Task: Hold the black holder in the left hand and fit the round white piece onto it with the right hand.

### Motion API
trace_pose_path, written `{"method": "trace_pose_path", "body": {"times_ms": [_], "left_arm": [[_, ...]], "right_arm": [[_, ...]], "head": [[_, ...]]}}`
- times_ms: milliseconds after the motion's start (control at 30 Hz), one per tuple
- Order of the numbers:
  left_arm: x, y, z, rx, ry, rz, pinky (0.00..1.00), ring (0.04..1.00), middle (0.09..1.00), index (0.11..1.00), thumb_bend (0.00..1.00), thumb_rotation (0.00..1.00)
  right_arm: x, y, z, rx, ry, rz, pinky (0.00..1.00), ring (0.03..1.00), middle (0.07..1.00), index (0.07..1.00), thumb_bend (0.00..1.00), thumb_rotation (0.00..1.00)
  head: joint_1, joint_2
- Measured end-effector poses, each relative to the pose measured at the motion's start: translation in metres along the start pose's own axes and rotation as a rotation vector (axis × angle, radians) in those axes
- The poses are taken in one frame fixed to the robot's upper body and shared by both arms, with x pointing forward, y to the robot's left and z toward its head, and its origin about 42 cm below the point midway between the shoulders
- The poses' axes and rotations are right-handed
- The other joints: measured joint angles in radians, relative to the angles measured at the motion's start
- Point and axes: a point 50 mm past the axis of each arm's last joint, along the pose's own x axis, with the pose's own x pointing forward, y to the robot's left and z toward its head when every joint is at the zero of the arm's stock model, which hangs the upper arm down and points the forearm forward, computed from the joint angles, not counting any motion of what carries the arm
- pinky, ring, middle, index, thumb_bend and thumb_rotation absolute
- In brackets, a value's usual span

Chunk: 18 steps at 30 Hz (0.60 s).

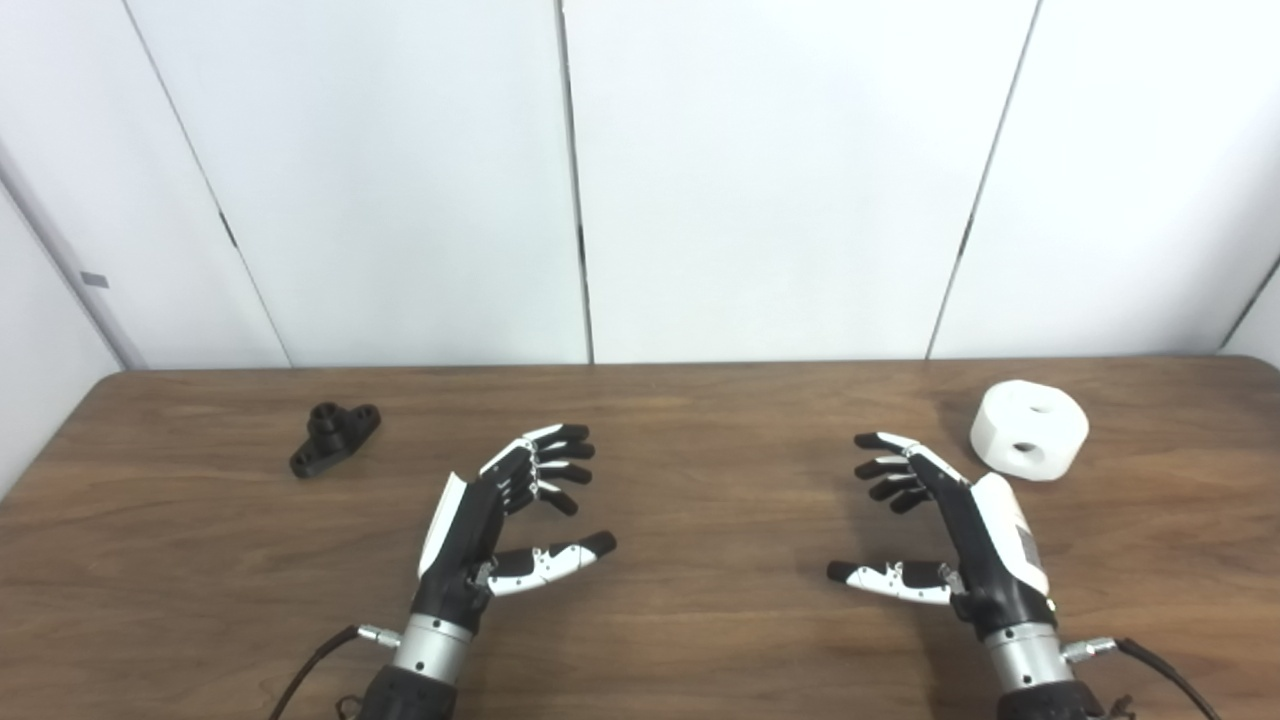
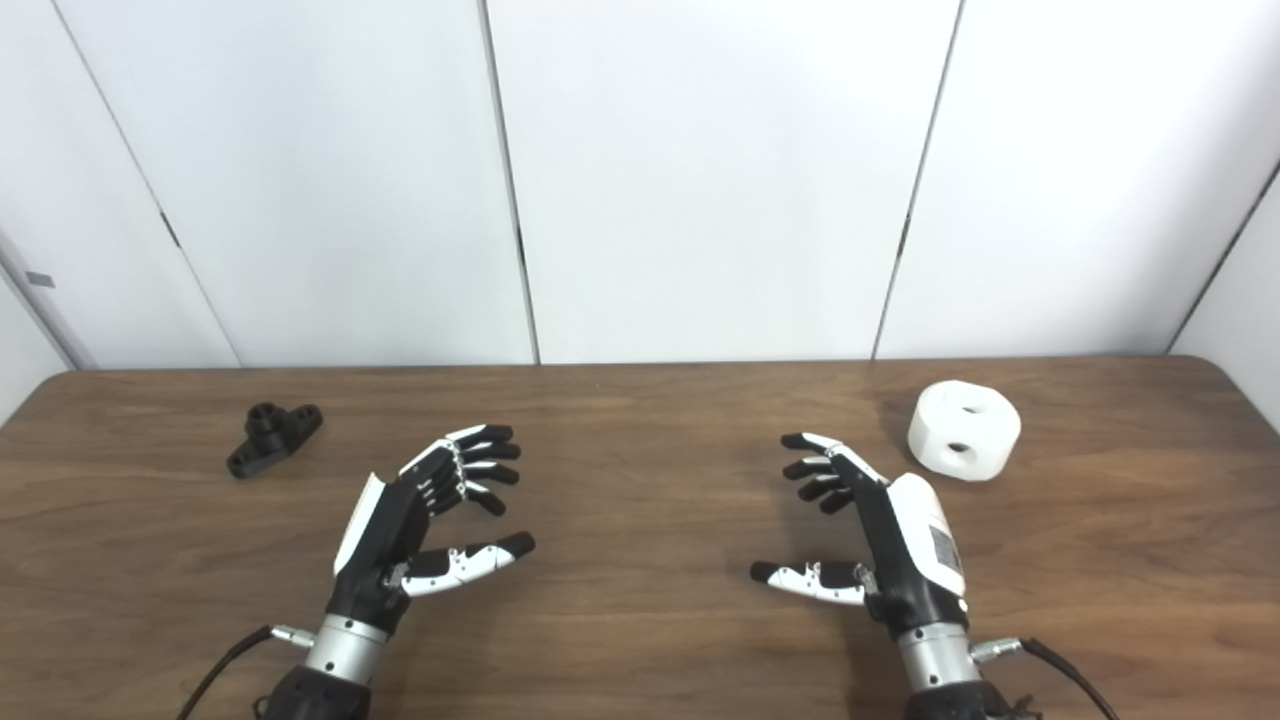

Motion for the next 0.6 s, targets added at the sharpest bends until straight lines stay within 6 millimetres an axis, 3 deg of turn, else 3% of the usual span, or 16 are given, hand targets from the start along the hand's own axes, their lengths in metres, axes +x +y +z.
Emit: {"method": "trace_pose_path", "body": {"times_ms": [533, 600], "left_arm": [[-0.0001, -0.0004, 0.0005, 0.007, -0.013, -0.004, 0.5, 0.663, 0.735, 0.734, 0.72, 0.0], [0.0, -0.0006, 0.0006, 0.007, -0.013, -0.004, 0.52, 0.668, 0.736, 0.736, 0.72, 0.0]], "right_arm": [[-0.0003, 0.0001, -0.0002, 0.002, 0.001, 0.004, 0.54, 0.601, 0.663, 0.765, 0.7, 0.0], [-0.0003, 0.0, -0.0003, 0.002, 0.001, 0.004, 0.53, 0.604, 0.666, 0.767, 0.7, 0.0]], "head": [[0.008, 0.006], [0.055, 0.006]]}}
